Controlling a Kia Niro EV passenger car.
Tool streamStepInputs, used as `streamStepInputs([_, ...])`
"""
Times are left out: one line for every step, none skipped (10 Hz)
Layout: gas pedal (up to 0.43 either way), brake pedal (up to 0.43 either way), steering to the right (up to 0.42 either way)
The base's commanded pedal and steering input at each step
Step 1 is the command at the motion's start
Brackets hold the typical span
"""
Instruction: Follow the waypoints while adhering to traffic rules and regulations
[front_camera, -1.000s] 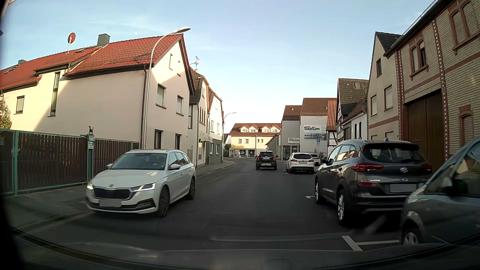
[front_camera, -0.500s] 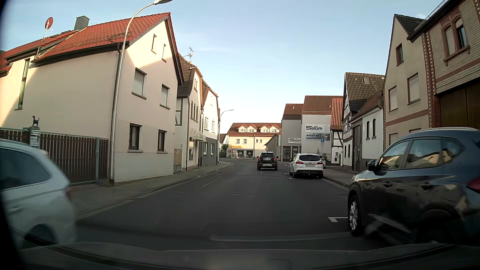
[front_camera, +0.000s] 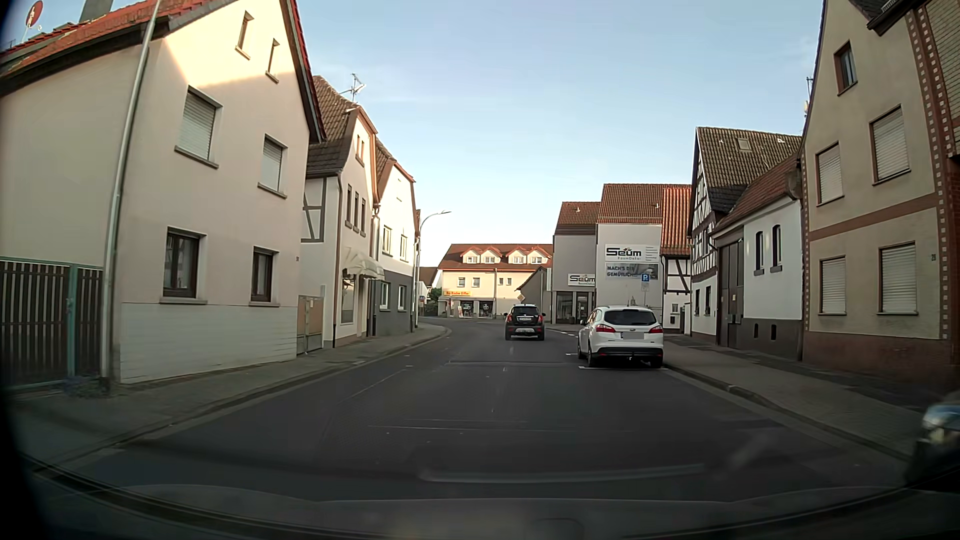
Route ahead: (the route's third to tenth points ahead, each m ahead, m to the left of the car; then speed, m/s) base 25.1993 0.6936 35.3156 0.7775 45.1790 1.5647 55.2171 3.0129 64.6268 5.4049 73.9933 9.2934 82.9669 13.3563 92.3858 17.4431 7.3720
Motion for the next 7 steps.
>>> streamStepInputs([0.189, 0.037, 0.014])
streamStepInputs([0.189, 0.03, 0.008])
streamStepInputs([0.189, 0.03, 0.004])
streamStepInputs([0.189, 0.03, 0.004])
streamStepInputs([0.177, 0.03, 0.005])
streamStepInputs([0.177, 0.03, 0.006])
streamStepInputs([0.177, 0.037, 0.006])
